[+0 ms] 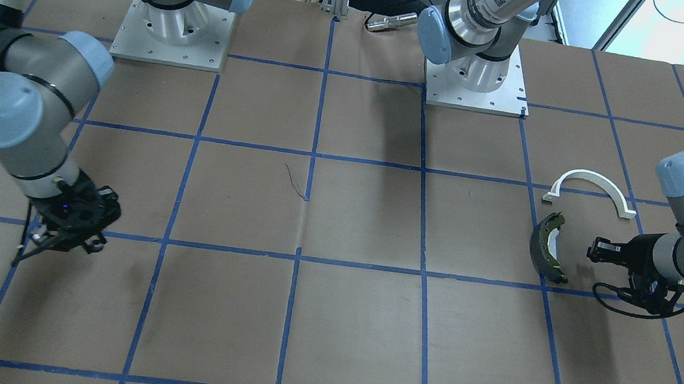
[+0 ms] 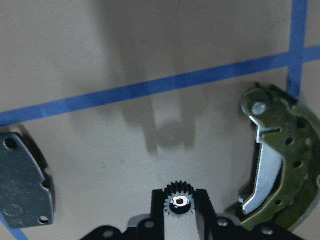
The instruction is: Place bearing gear from tray to pile
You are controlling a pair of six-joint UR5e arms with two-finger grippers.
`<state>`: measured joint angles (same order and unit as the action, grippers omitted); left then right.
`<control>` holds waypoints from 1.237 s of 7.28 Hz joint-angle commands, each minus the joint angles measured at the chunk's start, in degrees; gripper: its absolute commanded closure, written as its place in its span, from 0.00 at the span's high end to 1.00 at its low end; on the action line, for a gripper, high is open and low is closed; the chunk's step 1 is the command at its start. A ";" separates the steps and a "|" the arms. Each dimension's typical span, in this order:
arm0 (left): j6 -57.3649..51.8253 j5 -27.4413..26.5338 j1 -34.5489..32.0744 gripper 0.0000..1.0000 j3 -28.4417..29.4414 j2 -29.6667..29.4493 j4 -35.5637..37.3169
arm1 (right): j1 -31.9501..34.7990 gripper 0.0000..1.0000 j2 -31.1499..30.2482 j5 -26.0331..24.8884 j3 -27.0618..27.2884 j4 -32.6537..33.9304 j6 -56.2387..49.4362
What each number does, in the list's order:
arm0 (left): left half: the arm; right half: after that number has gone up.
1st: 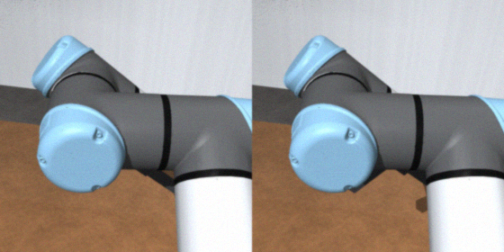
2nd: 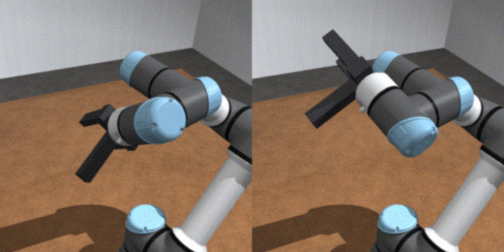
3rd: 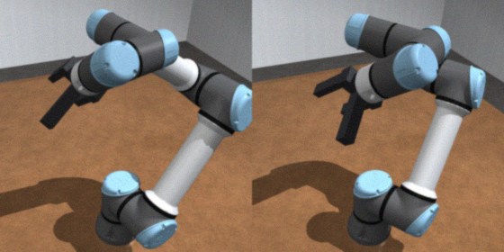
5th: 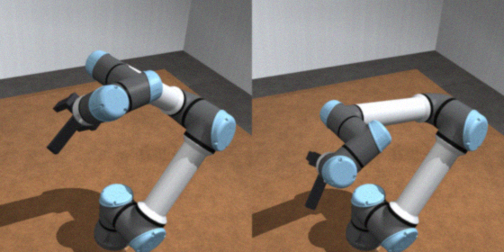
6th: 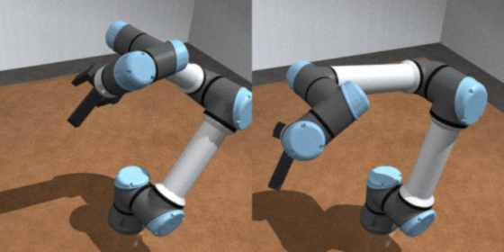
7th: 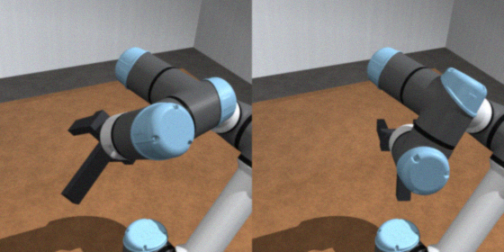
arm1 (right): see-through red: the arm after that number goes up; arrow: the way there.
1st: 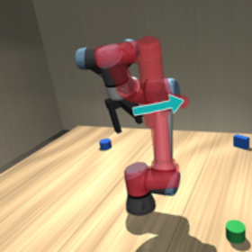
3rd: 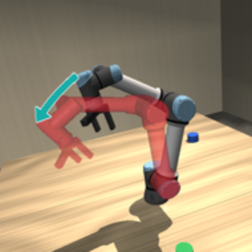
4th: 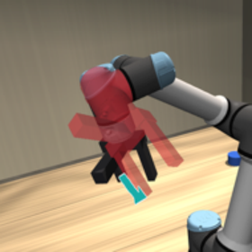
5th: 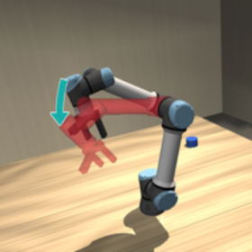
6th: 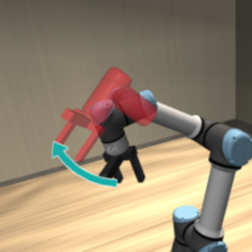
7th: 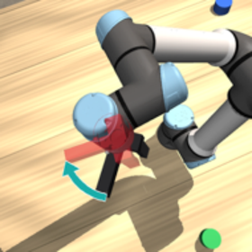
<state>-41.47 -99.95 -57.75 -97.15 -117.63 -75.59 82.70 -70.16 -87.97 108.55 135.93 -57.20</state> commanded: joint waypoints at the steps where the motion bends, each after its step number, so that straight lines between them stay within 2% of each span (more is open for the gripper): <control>1: 0.07 0.54 0.01 0.00 -0.05 -0.75 0.01 | 14.88 0.17 0.98 -0.01 -1.93 0.38 26.94; 3: 0.07 0.55 -0.17 0.00 -0.58 -1.11 -0.08 | 25.36 0.19 2.82 -0.89 -4.39 -0.14 46.27; 5: 0.33 0.55 -0.25 0.47 -1.20 -1.02 0.01 | 32.15 0.26 5.89 -0.71 -6.67 -0.40 58.72; 6: 0.33 0.63 -0.25 0.60 -1.11 -0.67 -0.08 | 34.44 0.37 7.47 -0.28 -7.12 -0.06 64.52; 7: 0.51 0.98 -1.12 0.75 -0.94 -0.06 -0.34 | 34.81 0.64 8.45 -0.62 -7.12 -0.31 66.67; 8: 0.60 1.85 -1.13 0.81 -0.41 0.03 -0.35 | 34.64 1.00 8.28 -1.06 -7.65 -0.23 66.69; 9: 0.86 3.08 -2.00 0.93 0.46 1.16 -0.35 | 33.24 1.00 7.58 -2.37 -9.22 -2.58 65.73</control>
<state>-40.85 -98.12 -59.00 -97.54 -117.44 -75.90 116.87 -62.21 -89.19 100.72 135.12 8.68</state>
